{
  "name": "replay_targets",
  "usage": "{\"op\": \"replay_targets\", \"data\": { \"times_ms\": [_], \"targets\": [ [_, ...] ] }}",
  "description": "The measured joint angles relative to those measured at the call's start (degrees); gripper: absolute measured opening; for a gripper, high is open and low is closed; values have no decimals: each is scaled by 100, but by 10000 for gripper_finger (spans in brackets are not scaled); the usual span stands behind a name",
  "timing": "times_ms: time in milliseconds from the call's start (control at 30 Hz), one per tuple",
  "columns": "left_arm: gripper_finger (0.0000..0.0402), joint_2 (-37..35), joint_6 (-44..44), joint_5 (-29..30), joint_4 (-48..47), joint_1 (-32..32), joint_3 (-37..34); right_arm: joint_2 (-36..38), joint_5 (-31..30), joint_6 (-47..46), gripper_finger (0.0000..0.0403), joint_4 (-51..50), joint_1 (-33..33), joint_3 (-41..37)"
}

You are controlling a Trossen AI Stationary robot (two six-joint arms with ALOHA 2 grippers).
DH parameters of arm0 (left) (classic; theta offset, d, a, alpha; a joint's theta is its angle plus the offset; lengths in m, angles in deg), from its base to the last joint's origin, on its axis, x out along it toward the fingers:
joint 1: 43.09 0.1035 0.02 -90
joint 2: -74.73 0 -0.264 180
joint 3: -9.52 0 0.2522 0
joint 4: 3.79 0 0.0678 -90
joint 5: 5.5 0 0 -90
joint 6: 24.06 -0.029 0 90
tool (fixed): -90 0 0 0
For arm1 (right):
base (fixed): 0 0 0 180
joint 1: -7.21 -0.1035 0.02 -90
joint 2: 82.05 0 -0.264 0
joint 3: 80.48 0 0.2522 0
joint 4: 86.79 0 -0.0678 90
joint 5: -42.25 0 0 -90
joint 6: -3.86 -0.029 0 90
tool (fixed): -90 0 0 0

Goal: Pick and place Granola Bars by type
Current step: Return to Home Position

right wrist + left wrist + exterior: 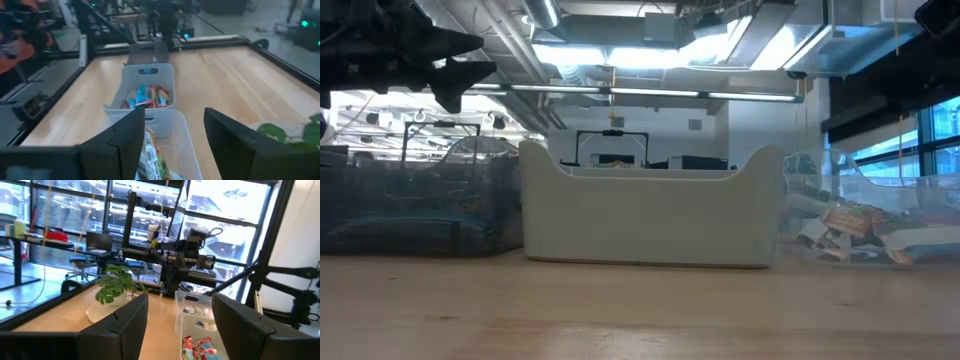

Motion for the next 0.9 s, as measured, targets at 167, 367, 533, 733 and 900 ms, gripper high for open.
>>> {"op": "replay_targets", "data": {
  "times_ms": [167, 367, 533, 733, 900],
  "targets": [
    [212, 2, 2, 10, -142, 136, 4, 467, 493, 604, 206, 111, 0, -234],
    [212, 6, 0, 360, -245, 260, 4, 469, 797, 1178, 206, 166, 7, -242],
    [212, 6, 0, 524, -242, 271, 4, 467, 934, 1442, 206, 414, 8, -242],
    [212, 6, -557, 521, -304, 271, 4, 467, 1009, 1824, 206, 1336, 94, -550],
    [212, 6, -889, 522, -294, 271, 4, 464, 1082, 1935, 206, 1832, 340, -914]
  ]
}}
